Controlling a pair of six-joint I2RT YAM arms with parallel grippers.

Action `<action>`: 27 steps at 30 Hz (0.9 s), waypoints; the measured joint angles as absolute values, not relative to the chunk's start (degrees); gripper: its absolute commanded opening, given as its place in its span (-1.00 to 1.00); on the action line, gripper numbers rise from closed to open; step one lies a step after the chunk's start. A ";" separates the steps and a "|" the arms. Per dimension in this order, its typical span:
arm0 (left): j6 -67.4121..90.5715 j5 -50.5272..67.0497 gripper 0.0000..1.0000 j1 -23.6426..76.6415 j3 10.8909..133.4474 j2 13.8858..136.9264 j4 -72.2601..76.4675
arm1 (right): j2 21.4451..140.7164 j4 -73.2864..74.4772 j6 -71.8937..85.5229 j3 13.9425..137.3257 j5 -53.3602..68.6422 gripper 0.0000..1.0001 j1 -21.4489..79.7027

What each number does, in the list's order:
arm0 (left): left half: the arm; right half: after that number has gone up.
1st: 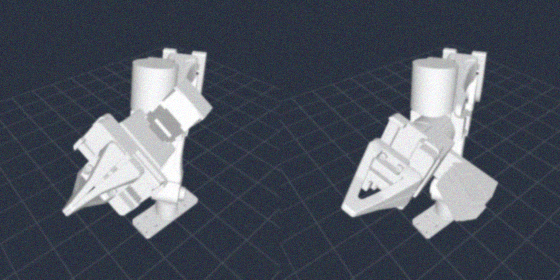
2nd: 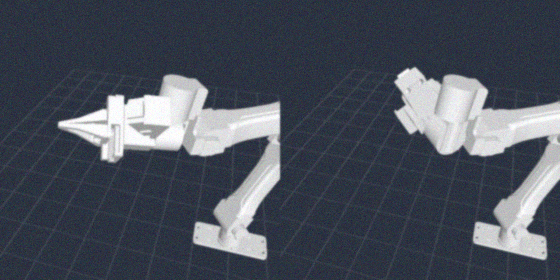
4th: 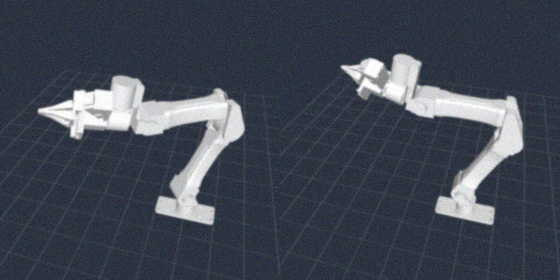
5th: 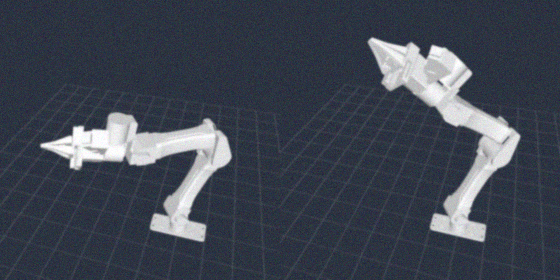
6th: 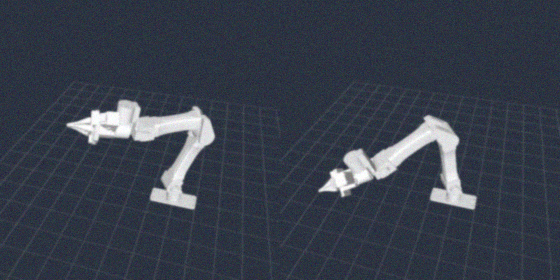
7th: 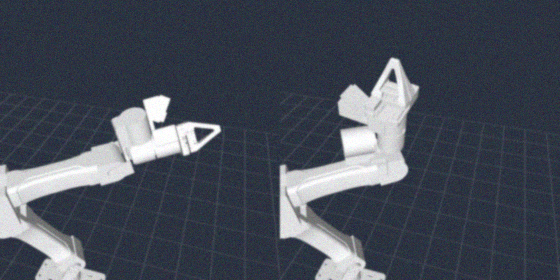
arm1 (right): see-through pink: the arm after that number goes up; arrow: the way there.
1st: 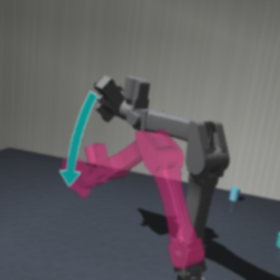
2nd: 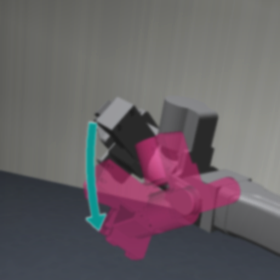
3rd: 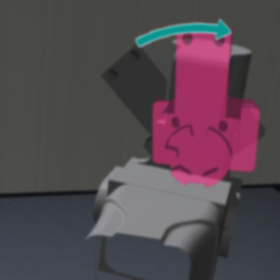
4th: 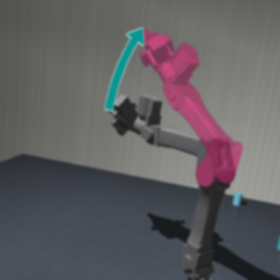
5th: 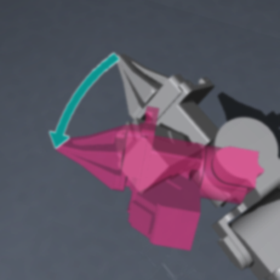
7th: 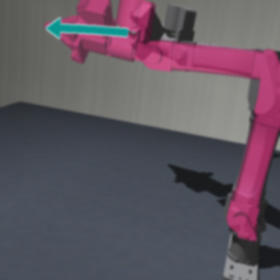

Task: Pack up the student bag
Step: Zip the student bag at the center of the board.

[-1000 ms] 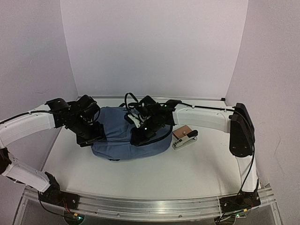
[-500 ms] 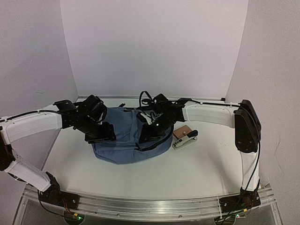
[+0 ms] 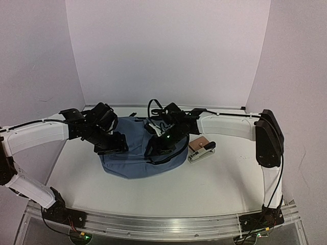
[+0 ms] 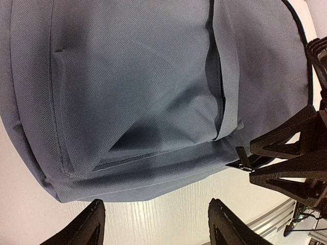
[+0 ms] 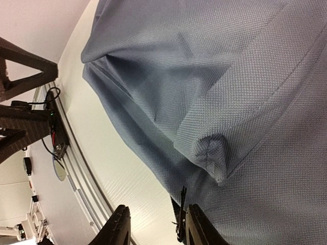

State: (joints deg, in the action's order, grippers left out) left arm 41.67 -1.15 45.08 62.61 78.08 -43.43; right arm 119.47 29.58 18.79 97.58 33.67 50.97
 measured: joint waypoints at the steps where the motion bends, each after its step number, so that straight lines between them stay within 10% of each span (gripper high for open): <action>1: 41.72 -1.16 0.37 45.08 62.61 78.06 -43.44 | 119.51 29.58 18.93 97.58 33.27 -0.39 51.10; 27: 39.52 -1.58 0.36 46.22 62.89 77.28 -43.22 | 121.25 29.59 20.62 97.54 32.12 -1.00 50.20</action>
State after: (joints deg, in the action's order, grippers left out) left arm 39.52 -1.58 46.22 62.89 77.28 -43.22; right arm 121.25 29.59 20.62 97.54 32.12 50.20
